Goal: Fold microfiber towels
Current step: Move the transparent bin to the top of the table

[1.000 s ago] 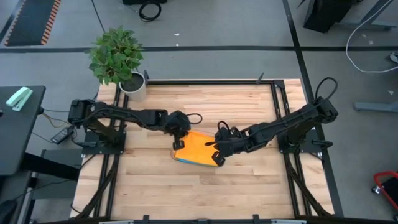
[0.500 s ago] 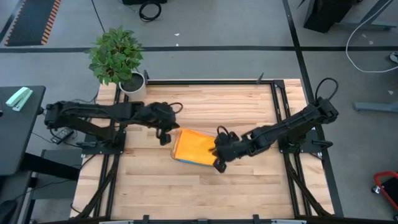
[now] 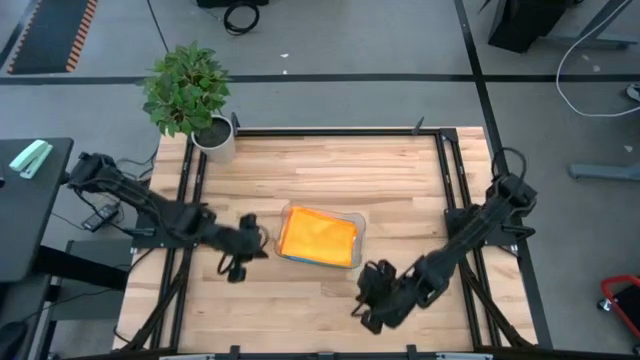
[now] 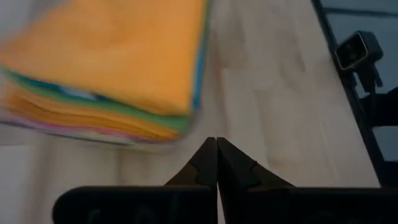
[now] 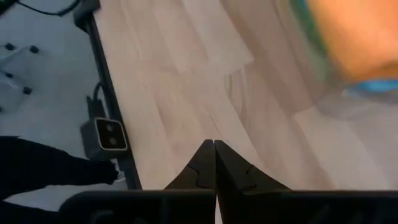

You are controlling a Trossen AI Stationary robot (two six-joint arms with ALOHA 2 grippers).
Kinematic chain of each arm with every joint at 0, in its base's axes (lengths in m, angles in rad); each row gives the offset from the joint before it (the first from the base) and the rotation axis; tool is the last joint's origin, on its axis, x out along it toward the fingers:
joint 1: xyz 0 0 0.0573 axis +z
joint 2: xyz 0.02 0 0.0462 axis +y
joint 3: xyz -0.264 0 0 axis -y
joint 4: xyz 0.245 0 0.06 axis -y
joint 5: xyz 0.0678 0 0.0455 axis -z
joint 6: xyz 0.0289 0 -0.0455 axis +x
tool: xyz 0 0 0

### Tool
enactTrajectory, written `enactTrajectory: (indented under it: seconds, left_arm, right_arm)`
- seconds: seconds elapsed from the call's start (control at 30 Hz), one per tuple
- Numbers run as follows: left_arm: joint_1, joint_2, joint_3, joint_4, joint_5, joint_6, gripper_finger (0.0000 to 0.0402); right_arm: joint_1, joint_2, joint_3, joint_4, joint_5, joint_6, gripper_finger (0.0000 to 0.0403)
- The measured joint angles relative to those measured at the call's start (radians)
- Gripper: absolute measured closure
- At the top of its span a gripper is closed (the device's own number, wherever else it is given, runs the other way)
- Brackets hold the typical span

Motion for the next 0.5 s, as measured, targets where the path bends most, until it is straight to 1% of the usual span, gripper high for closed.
enactTrajectory:
  seconds: [0.1, 0.2, 0.27, 0.33, 0.5]
  left_arm:
    - [-0.096, -0.012, -0.145, 0.184, -0.059, -0.081, 0.0396]
    - [-0.150, 0.010, -0.245, 0.373, -0.073, -0.090, 0.0396]
    - [-0.165, 0.038, -0.282, 0.448, -0.080, -0.087, 0.0396]
    - [-0.164, 0.066, -0.304, 0.472, -0.086, -0.068, 0.0397]
    - [-0.117, 0.152, -0.312, 0.559, -0.087, -0.055, 0.0397]
  right_arm:
    - [0.026, 0.057, 0.000, 0.016, 0.035, 0.056, 0.0401]
    - [0.023, 0.101, 0.000, 0.020, 0.062, 0.113, 0.0401]
    - [0.007, 0.133, 0.000, 0.027, 0.069, 0.123, 0.0401]
    - [-0.017, 0.165, 0.000, 0.043, 0.065, 0.116, 0.0401]
    - [-0.105, 0.203, -0.014, 0.049, 0.018, 0.058, 0.0401]
